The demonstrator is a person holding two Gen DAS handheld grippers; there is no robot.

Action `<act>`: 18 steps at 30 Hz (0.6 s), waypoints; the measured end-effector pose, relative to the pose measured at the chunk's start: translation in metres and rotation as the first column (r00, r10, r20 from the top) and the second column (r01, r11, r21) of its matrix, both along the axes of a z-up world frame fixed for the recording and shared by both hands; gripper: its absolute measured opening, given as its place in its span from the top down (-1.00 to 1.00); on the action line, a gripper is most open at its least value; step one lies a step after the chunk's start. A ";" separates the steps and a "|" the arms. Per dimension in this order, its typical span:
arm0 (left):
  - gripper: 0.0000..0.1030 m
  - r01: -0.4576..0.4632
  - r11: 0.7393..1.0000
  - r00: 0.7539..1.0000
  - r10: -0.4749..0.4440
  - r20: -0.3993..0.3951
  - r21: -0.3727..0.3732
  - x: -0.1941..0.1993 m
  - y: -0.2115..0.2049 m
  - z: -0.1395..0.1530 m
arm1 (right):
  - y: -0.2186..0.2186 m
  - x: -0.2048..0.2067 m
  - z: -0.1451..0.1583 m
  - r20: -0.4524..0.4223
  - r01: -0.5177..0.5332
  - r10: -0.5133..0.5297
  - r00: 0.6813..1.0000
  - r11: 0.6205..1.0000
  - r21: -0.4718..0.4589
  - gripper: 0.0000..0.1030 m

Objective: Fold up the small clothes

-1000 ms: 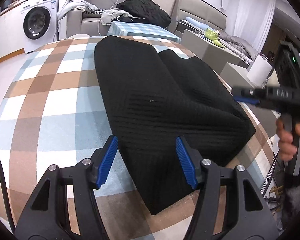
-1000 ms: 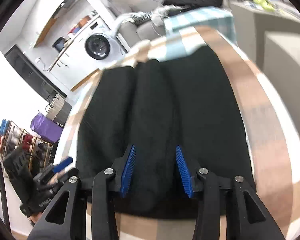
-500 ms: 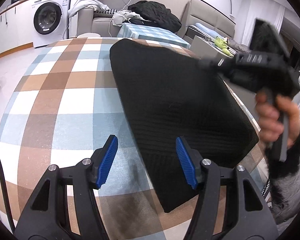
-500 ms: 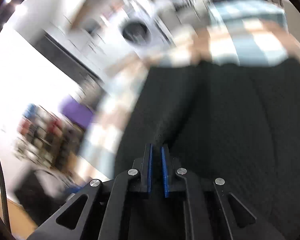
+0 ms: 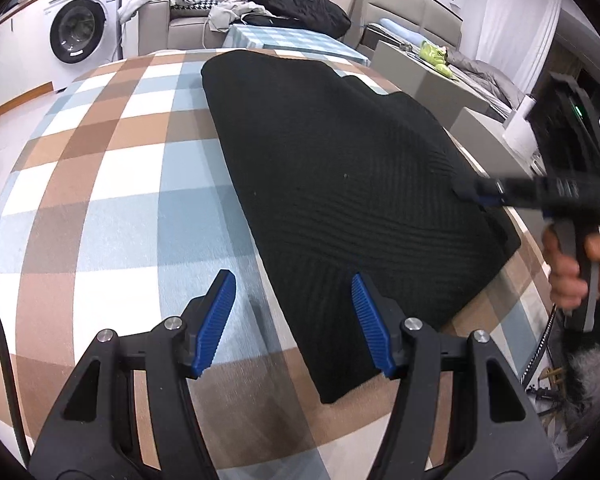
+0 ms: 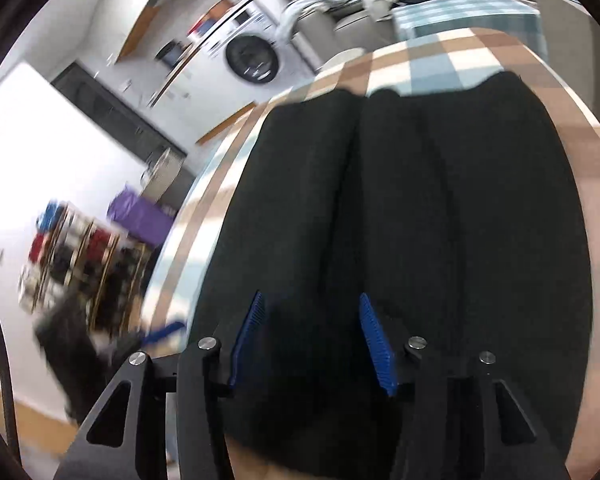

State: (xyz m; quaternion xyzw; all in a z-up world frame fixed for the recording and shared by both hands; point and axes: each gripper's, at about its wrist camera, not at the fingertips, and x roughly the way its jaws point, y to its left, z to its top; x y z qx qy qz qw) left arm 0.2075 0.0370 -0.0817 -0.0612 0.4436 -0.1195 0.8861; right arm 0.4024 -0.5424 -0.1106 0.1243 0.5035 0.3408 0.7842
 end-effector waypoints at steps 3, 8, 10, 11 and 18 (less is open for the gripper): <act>-0.12 0.007 1.000 1.000 -0.007 -0.004 -0.001 0.000 0.000 -0.002 | -0.011 -0.023 -0.007 0.021 -0.033 0.034 0.999 0.999 -0.022 -0.03; -0.12 0.000 1.000 1.000 0.000 0.000 0.005 -0.002 0.001 0.000 | -0.018 -0.031 -0.007 0.048 -0.070 0.071 0.996 0.997 -0.025 -0.04; -0.12 -0.003 1.000 1.000 0.003 0.004 0.003 -0.003 0.002 0.001 | -0.027 -0.036 -0.001 0.069 -0.076 0.080 0.994 0.996 -0.056 -0.04; -0.12 -0.003 1.000 1.000 0.003 0.003 -0.001 -0.003 0.002 0.001 | -0.028 -0.037 0.000 0.068 -0.083 0.087 0.994 0.995 -0.061 -0.04; -0.12 0.002 1.000 1.000 -0.002 0.009 0.000 0.001 -0.002 0.003 | -0.036 -0.025 -0.016 0.026 -0.049 0.049 0.998 0.999 0.004 0.58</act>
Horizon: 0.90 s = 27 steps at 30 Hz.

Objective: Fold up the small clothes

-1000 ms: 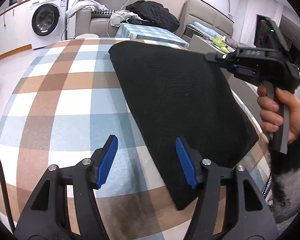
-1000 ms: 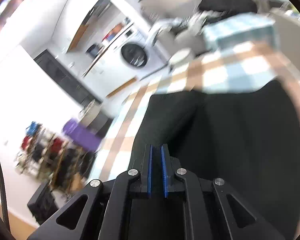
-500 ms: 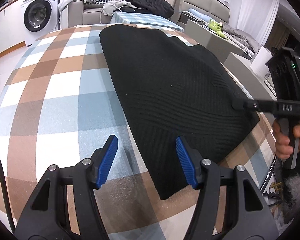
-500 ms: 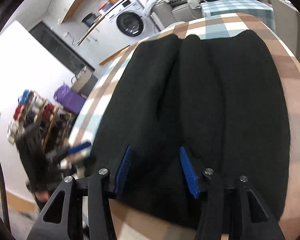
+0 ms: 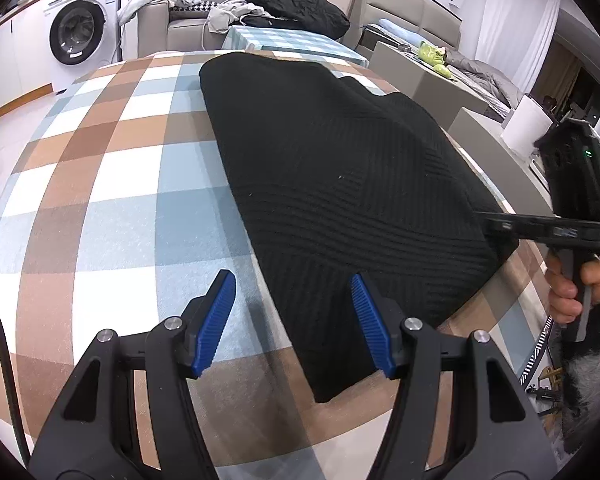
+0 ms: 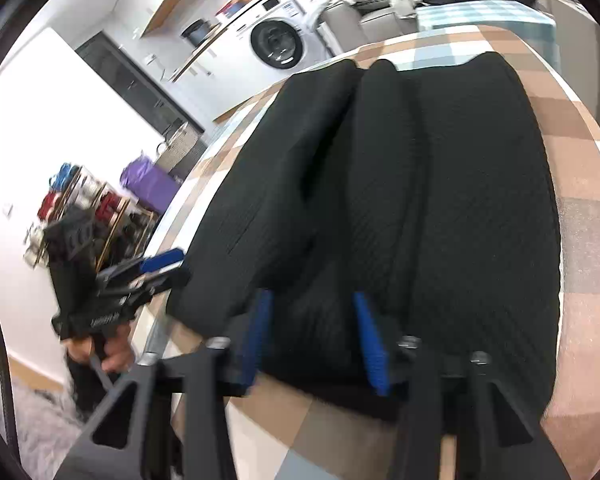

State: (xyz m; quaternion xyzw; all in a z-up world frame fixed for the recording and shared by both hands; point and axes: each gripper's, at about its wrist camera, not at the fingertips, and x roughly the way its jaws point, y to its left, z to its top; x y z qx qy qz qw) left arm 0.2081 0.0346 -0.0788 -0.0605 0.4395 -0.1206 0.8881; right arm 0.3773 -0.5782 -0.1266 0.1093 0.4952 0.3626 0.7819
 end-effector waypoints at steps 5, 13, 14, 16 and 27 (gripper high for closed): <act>-0.12 -0.004 1.000 1.000 0.004 0.010 0.005 0.003 -0.001 0.005 | 0.004 -0.021 0.027 0.175 -0.017 0.007 0.985 0.998 0.058 0.86; -0.12 0.020 0.999 1.000 -0.020 -0.006 0.024 0.007 -0.008 0.000 | -0.040 -0.049 -0.002 0.097 0.097 -0.098 0.990 0.995 0.013 0.88; -0.12 0.025 0.999 1.000 -0.025 -0.009 0.025 0.007 -0.010 -0.001 | -0.042 -0.051 -0.003 0.092 0.101 -0.100 0.991 0.995 -0.005 0.87; -0.12 0.032 0.999 0.999 -0.032 -0.009 0.024 0.006 -0.011 -0.002 | -0.044 -0.049 0.003 0.094 0.095 -0.093 0.991 0.995 -0.014 0.78; -0.12 0.010 1.000 1.000 -0.010 -0.010 0.013 0.005 -0.007 -0.002 | 0.035 0.025 0.007 0.044 0.059 -0.057 0.997 0.997 -0.041 0.22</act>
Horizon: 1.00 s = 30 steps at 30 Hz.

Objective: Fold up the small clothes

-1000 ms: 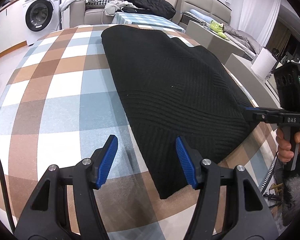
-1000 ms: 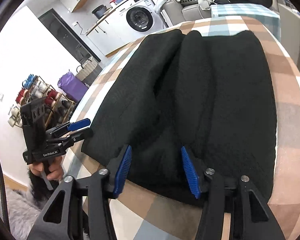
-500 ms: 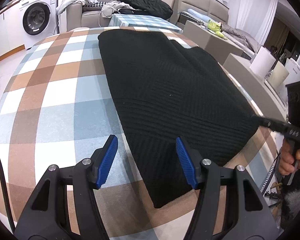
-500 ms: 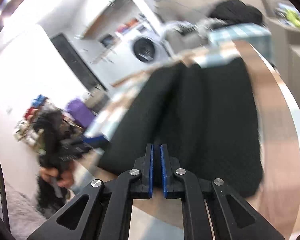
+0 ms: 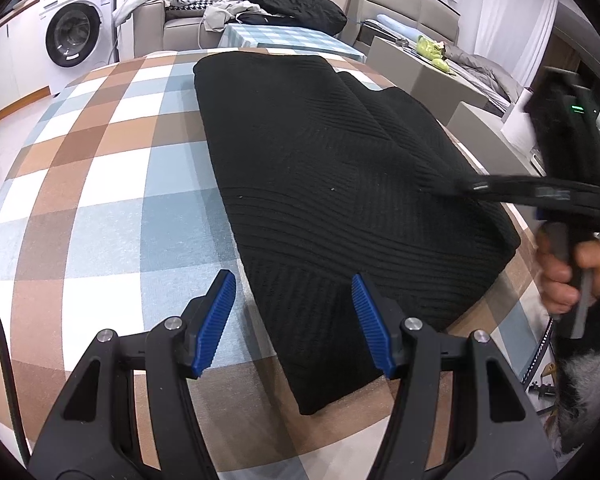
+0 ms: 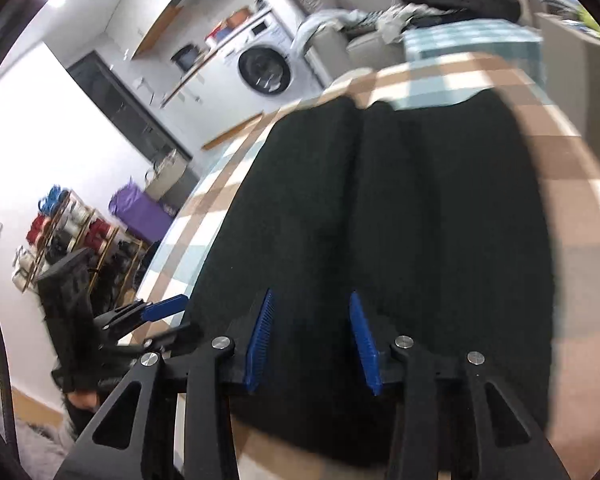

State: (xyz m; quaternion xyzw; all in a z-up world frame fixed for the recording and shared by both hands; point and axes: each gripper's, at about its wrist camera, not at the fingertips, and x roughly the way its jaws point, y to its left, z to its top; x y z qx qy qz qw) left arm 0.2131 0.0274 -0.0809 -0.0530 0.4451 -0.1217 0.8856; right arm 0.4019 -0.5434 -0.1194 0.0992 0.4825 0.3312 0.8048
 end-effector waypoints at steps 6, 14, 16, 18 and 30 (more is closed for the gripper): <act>-0.12 -0.014 1.000 1.000 0.014 0.023 -0.010 0.002 0.007 0.009 | 0.003 -0.006 0.027 0.137 0.024 -0.027 0.990 1.000 0.020 0.85; -0.12 0.011 1.000 1.000 -0.011 -0.004 -0.017 0.012 0.005 -0.003 | -0.029 0.006 0.000 -0.003 0.129 -0.131 0.991 0.984 -0.120 0.81; -0.12 0.021 1.000 1.000 -0.021 -0.007 -0.023 0.013 0.004 -0.005 | -0.030 0.011 0.007 0.031 0.133 -0.130 0.991 0.982 -0.132 0.55; -0.12 0.020 0.999 1.000 -0.020 -0.008 -0.026 0.015 0.003 -0.007 | -0.030 0.021 0.015 0.058 0.149 -0.142 0.988 0.981 -0.128 0.16; -0.12 -0.014 1.000 1.000 0.014 0.002 -0.023 0.025 0.009 -0.004 | 0.018 0.138 0.001 0.055 0.179 -0.173 0.983 0.973 -0.142 0.78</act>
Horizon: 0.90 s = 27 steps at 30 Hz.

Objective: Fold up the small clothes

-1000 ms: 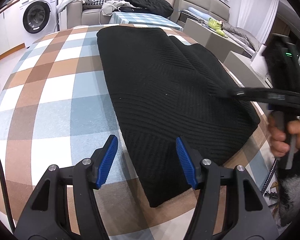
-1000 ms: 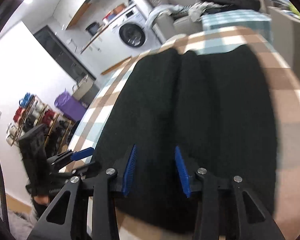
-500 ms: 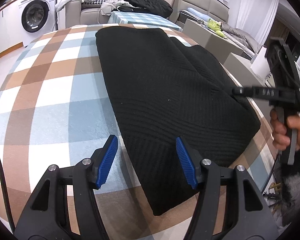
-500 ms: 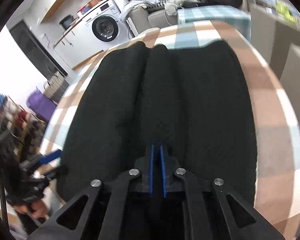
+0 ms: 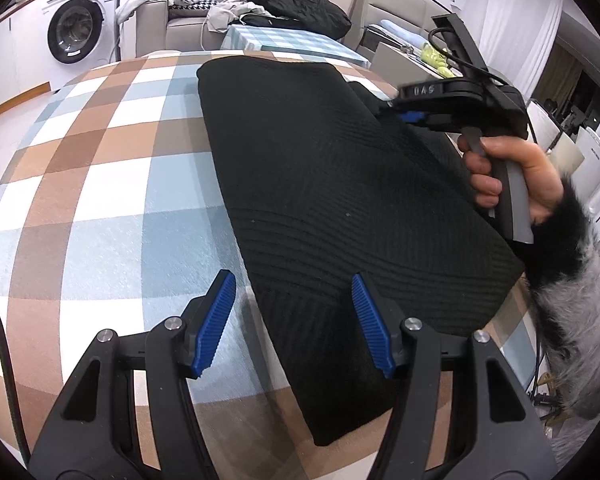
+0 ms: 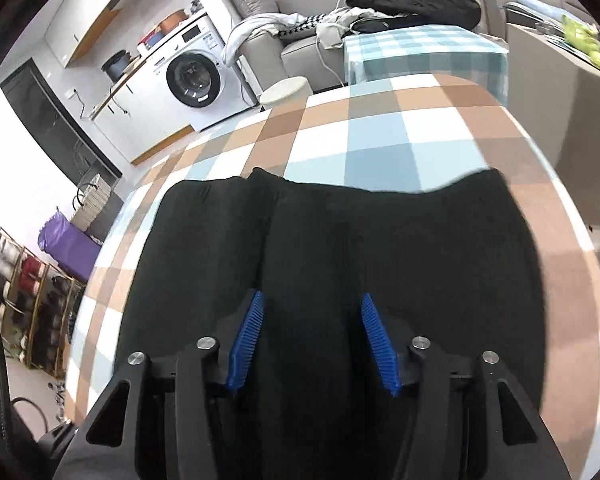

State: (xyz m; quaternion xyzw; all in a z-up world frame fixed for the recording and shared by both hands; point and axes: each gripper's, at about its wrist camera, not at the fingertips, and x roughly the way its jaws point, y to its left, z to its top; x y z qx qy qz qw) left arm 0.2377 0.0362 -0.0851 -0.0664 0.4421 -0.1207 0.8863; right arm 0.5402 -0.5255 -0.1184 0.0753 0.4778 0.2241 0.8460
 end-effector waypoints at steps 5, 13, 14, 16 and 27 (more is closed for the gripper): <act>-0.12 -0.006 1.000 1.000 0.006 0.010 0.007 0.004 0.004 0.003 | -0.007 -0.016 0.030 0.175 -0.008 -0.002 0.985 0.998 0.059 0.92; -0.12 -0.005 1.000 1.000 0.005 0.001 0.011 0.006 0.004 -0.001 | -0.029 -0.001 0.012 0.023 0.120 -0.119 0.993 0.993 -0.014 0.52; -0.12 -0.005 1.000 1.000 0.005 0.001 0.010 0.006 0.004 -0.002 | -0.031 -0.007 0.019 0.039 0.113 -0.113 0.993 0.994 0.002 0.45; -0.12 -0.005 1.000 1.000 0.005 0.000 0.006 0.005 0.003 -0.002 | -0.028 -0.019 0.031 0.054 0.059 -0.061 0.997 0.998 0.039 0.36; -0.12 -0.009 1.000 1.000 0.009 0.016 0.017 0.001 0.004 0.003 | 0.027 -0.034 0.007 -0.031 -0.117 0.118 0.993 0.993 0.031 0.85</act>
